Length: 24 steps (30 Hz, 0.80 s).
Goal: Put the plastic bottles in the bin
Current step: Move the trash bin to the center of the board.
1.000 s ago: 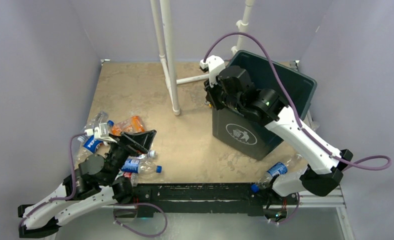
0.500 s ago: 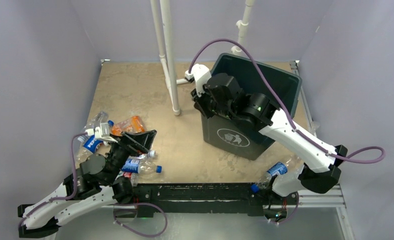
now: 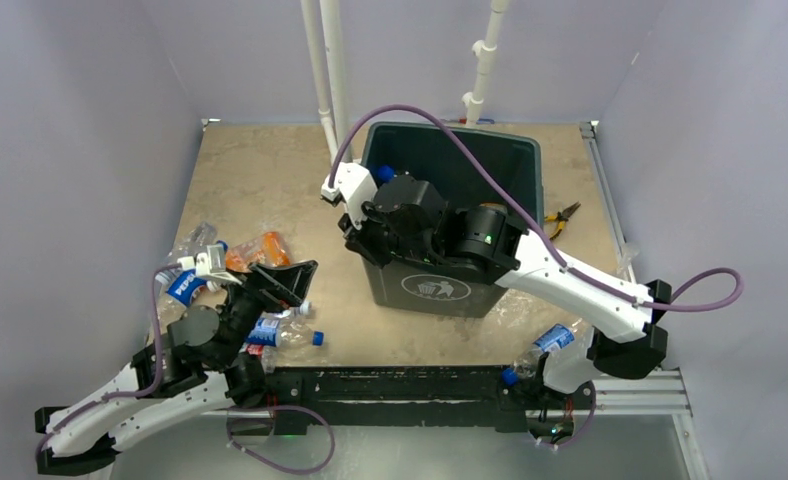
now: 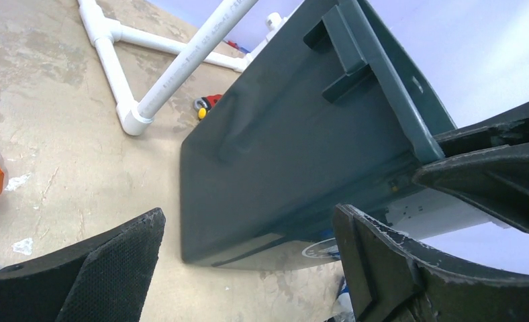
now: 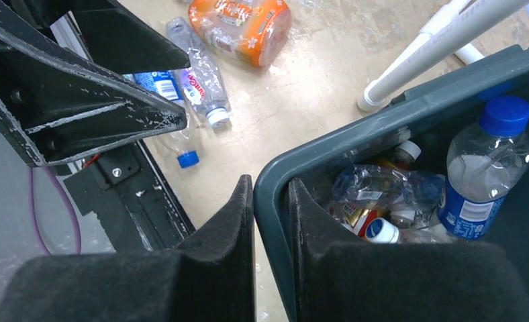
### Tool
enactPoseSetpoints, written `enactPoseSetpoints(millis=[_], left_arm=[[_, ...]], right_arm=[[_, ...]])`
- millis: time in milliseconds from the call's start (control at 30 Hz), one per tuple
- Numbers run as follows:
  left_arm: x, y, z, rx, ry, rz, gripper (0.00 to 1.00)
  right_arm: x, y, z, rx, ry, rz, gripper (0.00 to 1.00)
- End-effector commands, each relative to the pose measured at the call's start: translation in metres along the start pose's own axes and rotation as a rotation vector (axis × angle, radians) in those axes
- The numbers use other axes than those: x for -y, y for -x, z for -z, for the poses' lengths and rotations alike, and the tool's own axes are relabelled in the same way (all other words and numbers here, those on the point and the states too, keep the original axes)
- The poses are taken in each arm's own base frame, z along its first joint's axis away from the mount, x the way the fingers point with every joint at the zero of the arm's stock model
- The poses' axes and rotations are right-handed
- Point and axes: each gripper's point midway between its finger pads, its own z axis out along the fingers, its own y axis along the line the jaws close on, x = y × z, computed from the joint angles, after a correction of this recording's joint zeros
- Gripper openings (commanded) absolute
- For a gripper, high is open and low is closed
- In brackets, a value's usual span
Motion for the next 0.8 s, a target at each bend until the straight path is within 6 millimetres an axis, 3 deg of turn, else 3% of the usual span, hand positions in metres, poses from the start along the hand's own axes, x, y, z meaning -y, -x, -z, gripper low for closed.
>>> enactPoseSetpoints(millis=[0,67,233,400,500,667,767], left_arm=[[0.002,-0.004,-0.006,0.006,0.011,0.006,0.95],[0.003,-0.005,-0.009,0.003,0.013,-0.005,0.95],[0.008,-0.006,-0.014,-0.011,0.031,-0.041,0.95],[0.012,0.003,-0.016,-0.01,0.05,-0.111,0.99],[0.013,0.029,-0.01,0.032,0.066,-0.215,0.99],[0.022,0.068,0.007,0.103,0.034,-0.244,0.99],[0.034,0.062,0.007,0.097,-0.058,-0.242,0.99]], right_arm=[[0.005,0.052,0.023,0.206,-0.01,-0.042,0.32],[0.011,0.058,0.034,0.238,-0.029,-0.065,0.55],[0.024,0.067,0.067,0.31,-0.073,-0.129,0.97],[0.046,0.068,0.119,0.448,-0.138,-0.237,0.99],[0.058,0.052,0.153,0.542,-0.154,-0.329,0.99],[0.062,0.029,0.181,0.668,-0.13,-0.41,0.99],[0.065,0.024,0.186,0.722,-0.132,-0.44,0.99]])
